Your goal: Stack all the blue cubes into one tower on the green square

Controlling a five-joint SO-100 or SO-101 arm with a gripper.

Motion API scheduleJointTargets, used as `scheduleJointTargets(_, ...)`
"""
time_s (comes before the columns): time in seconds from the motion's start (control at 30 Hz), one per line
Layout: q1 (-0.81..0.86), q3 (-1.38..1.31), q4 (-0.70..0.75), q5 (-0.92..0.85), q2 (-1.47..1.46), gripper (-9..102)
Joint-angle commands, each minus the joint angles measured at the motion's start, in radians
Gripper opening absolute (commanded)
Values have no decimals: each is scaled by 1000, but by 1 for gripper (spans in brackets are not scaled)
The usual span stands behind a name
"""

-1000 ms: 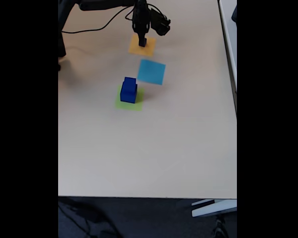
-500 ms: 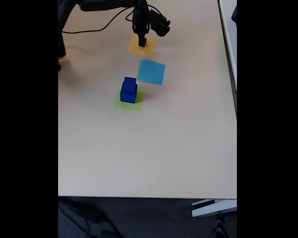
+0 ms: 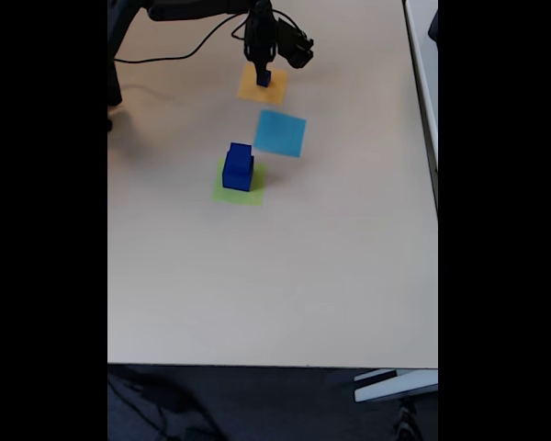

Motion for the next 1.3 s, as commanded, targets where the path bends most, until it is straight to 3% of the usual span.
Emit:
scheduleJointTargets(0.0,-5,-57,5,-2,11,4)
scheduleJointTargets(0.67,34,-84,32,-52,80,0)
scheduleJointTargets(0.97,160,-109,52,-210,158,0)
scheduleJointTargets(1.27,319,-232,0,-387,35,0)
